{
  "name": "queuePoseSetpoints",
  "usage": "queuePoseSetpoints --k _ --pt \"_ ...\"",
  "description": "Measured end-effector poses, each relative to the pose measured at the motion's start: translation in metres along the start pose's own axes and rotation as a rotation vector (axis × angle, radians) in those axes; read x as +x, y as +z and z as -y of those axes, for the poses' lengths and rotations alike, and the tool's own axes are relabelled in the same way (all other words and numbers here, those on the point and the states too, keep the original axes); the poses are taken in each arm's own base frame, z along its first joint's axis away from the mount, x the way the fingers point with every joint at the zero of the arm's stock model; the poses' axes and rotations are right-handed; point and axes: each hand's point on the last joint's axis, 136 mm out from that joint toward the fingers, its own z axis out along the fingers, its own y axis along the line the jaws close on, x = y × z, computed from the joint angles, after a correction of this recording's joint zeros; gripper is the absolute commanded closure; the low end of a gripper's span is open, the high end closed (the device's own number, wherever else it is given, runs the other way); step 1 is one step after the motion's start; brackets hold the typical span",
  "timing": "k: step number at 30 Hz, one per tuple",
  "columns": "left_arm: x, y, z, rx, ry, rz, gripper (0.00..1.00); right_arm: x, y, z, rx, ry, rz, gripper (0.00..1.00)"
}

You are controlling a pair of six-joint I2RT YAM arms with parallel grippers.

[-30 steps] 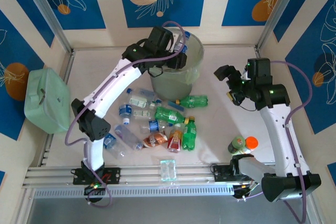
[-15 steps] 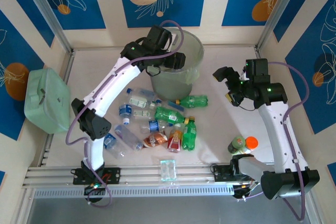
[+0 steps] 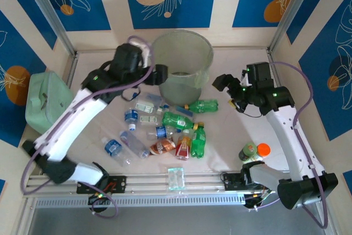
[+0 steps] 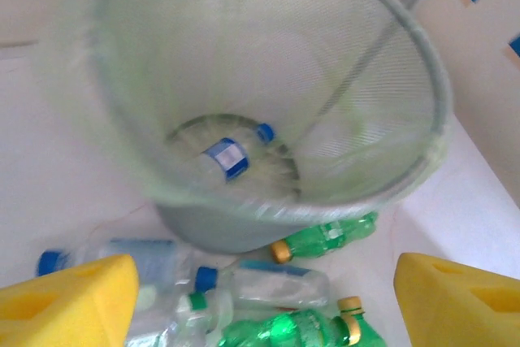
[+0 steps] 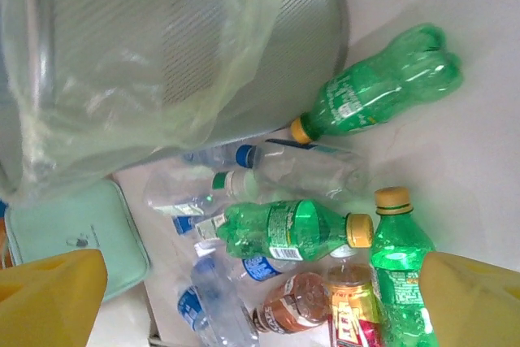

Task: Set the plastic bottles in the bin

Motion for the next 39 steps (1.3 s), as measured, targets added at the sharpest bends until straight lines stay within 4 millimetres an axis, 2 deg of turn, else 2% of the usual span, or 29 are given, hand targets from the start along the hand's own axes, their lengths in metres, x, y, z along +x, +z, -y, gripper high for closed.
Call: queuePoseSetpoints --k 3,6,9,12,15,19,23,31,39 --pt "0.031 -0.025 -0.044 -0.096 -0.108 0.011 0.16 0.015 0.005 -0.016 -0.033 -0.103 -0.026 0.01" --pt "0.072 -0.040 -0.089 -0.220 -0.231 -0.021 0.15 0.027 0.008 -0.027 -0.049 -0.184 -0.037 0.00" --pt "0.124 -0.050 -0.133 -0.370 -0.370 -0.091 0.13 0.034 0.009 -0.036 -0.068 -0.231 -0.036 0.00" --pt "0.171 -0.057 -0.168 -0.504 -0.510 -0.160 0.13 0.034 0.010 -0.041 -0.078 -0.253 -0.022 0.00" --pt "0.211 -0.057 -0.192 -0.602 -0.626 -0.229 0.16 0.037 0.011 -0.047 -0.092 -0.283 -0.020 0.00" --pt "0.250 -0.046 -0.206 -0.671 -0.730 -0.330 0.20 0.048 0.013 -0.055 -0.110 -0.338 -0.034 0.00" --pt "0.275 -0.037 -0.211 -0.713 -0.788 -0.401 0.19 0.057 0.014 -0.062 -0.121 -0.388 -0.045 0.00" --pt "0.306 -0.033 -0.221 -0.765 -0.882 -0.434 0.21 0.062 0.017 -0.067 -0.128 -0.412 -0.048 0.00" --pt "0.324 -0.020 -0.223 -0.761 -0.930 -0.467 0.23 0.063 0.029 -0.065 -0.106 -0.411 -0.068 0.00"
